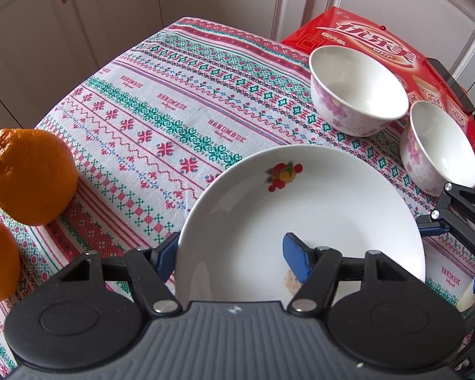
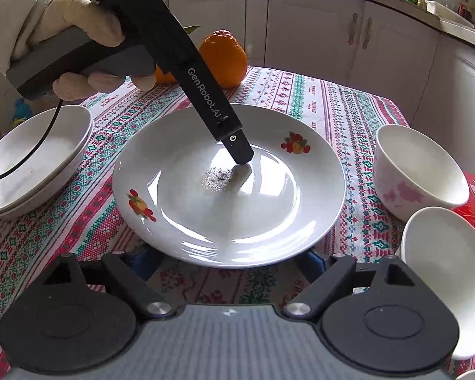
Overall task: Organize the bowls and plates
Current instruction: 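Lift the stained white plate with the left tool toward the plate stack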
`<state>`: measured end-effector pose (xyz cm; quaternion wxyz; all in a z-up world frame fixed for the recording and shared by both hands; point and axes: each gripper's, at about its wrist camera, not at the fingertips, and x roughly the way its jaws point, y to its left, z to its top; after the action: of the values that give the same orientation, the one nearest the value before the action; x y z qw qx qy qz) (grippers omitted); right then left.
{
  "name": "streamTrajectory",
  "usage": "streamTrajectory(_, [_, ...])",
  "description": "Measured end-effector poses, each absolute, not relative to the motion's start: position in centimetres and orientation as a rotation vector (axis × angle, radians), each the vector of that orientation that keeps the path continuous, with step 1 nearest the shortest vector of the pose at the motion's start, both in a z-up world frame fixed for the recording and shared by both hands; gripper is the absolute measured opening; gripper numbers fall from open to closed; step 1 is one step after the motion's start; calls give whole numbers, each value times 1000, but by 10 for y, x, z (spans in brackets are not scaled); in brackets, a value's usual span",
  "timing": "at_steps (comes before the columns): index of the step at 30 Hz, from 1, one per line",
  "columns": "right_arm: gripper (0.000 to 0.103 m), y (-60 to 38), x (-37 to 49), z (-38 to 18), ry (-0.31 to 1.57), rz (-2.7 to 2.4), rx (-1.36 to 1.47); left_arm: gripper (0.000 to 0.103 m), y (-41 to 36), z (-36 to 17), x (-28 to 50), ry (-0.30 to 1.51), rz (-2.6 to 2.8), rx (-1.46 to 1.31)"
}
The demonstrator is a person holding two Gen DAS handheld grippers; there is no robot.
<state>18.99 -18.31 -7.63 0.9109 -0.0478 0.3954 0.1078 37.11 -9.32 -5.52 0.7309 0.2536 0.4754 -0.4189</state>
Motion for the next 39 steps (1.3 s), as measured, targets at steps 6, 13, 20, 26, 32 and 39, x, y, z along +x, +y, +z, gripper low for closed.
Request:
streamTrajectory(6, [91,-185,185,-71,812,222,-101,68,-89,-47,364,1037,-923,543])
streamTrajectory(13, [91,-183,175,-62,802,237,-118,68,-80,-34,348,1026,-913,527])
streamTrajectory(20, [91,-180,159,-50,782,267,-134,68,-68,-18,326,1005,-889,502])
streamTrajectory(26, [91,-175,143,-40,764,295,-155,68,-55,-7,306,989,-865,466])
streamTrajectory(32, [91,-168,130,-32,750,329,-179,68,-40,0,287,979,-836,444])
streamTrajectory(39, [91,-157,116,-25,729,378,-217,68,-17,5,270,976,-792,405])
